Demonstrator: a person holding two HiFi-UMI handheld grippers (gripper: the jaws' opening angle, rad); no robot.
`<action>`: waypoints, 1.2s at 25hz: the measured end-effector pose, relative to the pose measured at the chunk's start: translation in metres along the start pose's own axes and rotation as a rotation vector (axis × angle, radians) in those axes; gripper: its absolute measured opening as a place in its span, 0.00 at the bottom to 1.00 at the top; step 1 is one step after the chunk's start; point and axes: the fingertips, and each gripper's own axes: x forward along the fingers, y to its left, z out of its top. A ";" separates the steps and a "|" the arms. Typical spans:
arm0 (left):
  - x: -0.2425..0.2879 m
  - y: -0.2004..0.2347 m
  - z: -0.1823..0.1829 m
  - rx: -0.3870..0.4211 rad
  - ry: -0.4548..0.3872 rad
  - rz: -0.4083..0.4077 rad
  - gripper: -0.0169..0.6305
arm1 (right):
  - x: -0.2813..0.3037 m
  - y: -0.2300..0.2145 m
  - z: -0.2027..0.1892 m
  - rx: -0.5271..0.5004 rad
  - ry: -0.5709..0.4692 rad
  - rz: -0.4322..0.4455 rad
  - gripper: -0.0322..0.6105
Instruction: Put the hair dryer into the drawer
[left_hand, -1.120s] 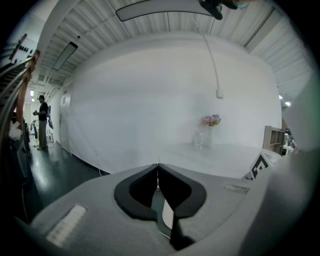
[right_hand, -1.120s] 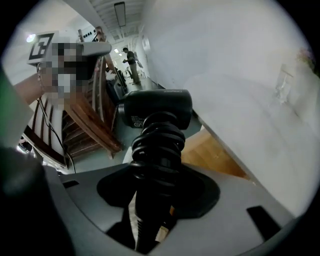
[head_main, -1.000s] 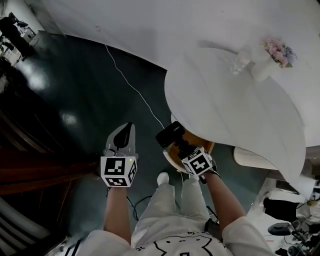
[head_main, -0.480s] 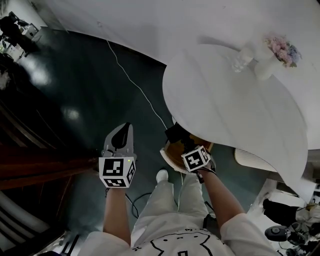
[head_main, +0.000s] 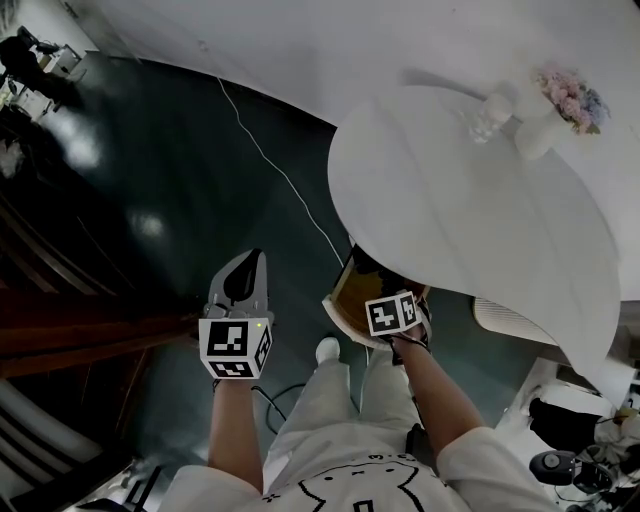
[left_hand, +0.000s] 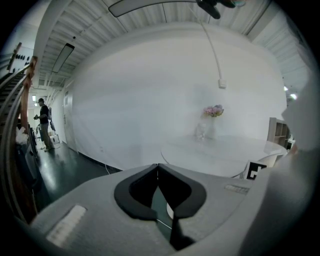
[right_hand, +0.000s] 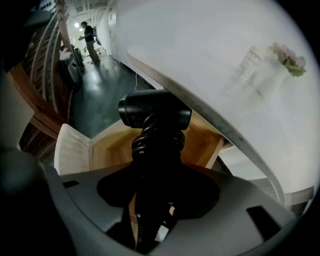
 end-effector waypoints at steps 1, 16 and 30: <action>0.000 0.001 -0.001 0.002 0.002 -0.001 0.05 | 0.001 -0.002 -0.001 0.024 0.005 -0.009 0.37; -0.026 0.001 -0.019 0.047 0.051 0.005 0.05 | 0.045 -0.019 -0.013 0.080 0.134 -0.130 0.38; -0.038 -0.007 -0.027 0.078 0.077 0.025 0.05 | 0.080 -0.018 -0.030 -0.079 0.267 -0.149 0.39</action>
